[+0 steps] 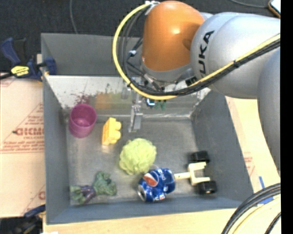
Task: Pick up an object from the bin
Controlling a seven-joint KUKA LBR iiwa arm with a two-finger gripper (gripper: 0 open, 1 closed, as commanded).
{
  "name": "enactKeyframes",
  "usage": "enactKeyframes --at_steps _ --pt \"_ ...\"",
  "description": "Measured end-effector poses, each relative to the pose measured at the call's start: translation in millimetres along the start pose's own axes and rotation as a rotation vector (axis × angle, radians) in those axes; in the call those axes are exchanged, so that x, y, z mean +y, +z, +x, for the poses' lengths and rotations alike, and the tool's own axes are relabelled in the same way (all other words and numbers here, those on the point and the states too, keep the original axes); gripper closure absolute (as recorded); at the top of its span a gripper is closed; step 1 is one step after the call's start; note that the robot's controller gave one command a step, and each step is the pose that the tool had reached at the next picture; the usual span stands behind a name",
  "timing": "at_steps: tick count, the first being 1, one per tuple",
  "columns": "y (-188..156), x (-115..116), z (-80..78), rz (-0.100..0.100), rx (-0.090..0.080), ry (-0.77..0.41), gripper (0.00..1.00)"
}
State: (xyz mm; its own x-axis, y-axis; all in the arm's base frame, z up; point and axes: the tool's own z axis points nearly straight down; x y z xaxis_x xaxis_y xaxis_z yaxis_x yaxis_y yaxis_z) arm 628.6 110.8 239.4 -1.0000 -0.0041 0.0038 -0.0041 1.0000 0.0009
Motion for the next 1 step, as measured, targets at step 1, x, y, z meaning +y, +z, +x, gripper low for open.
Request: enactKeyframes --at_steps 1 --pt "-5.0 -0.6 -1.5 -0.001 -0.008 0.003 0.00"
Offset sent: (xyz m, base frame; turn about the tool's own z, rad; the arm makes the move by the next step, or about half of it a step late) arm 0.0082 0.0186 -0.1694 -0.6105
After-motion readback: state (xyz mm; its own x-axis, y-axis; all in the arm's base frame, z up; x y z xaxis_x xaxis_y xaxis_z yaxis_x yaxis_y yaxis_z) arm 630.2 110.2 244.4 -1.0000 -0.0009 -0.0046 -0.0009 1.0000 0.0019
